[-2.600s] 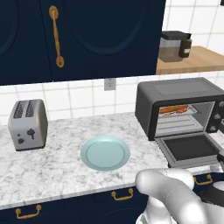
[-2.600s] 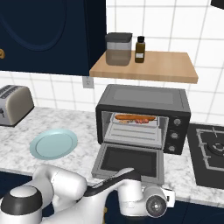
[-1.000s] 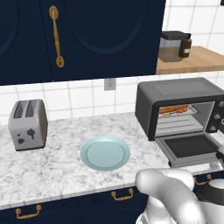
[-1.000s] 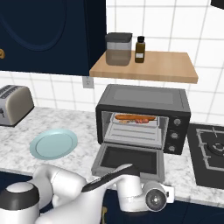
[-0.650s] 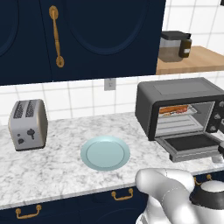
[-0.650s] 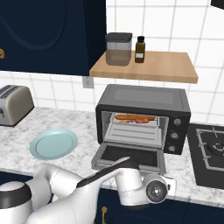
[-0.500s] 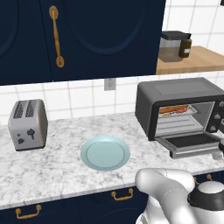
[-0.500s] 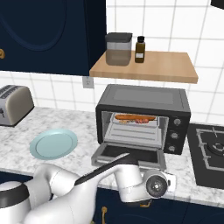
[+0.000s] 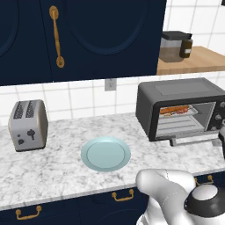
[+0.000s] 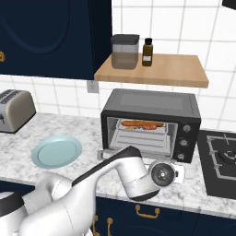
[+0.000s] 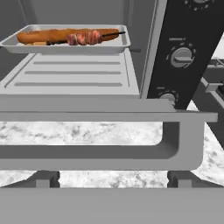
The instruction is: Pick up the kebab skewer and baguette bread, and place them inside the toaster oven. Close the toaster oven door and start by setting the timer.
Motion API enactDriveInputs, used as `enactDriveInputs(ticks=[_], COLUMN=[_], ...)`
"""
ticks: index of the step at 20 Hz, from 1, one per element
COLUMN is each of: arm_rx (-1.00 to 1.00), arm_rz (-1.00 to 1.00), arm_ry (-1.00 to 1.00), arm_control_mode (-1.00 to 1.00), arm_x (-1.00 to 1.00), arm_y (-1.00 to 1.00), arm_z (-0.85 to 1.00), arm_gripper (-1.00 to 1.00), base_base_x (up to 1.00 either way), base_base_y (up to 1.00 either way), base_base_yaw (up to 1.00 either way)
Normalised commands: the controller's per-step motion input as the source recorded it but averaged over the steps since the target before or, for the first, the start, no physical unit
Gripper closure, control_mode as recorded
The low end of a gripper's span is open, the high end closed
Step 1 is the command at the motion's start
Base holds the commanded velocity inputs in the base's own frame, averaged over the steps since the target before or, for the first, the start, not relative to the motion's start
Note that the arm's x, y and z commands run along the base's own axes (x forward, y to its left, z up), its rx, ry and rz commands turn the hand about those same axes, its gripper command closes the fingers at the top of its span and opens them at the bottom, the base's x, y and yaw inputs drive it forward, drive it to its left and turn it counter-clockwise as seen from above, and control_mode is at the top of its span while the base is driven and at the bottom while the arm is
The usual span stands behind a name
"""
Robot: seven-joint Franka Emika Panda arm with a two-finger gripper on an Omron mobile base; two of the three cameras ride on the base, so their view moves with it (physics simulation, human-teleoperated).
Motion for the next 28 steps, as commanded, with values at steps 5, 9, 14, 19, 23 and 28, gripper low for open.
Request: enactDriveInputs(ticks=[5, 9, 14, 19, 23, 28], arm_rx=[0.0, 0.02, 0.03, 0.07, 0.05, 0.0], arm_rz=[0.03, 0.03, 0.0, 0.0, 0.0, 0.0], arm_ry=[-0.06, -0.05, -0.11, -0.29, -0.13, -0.11], arm_control_mode=[-1.0, -1.0, -1.0, -1.0, -1.0, -1.0], arm_x=[0.26, 0.17, -0.09, -0.46, -0.39, 0.24], arm_y=[0.18, 0.02, -0.24, -0.18, -0.02, 0.48], arm_z=[0.38, 0.07, -0.12, -0.36, -0.06, -0.25], arm_gripper=[-1.0, -1.0, -1.0, -1.0, -1.0, -1.0], base_base_x=[0.0, 0.0, 0.0, 0.0, 0.0, 0.0], base_base_y=[0.0, 0.0, 0.0, 0.0, 0.0, 0.0], base_base_yaw=[0.0, 0.0, 0.0, 0.0, 0.0, 0.0])
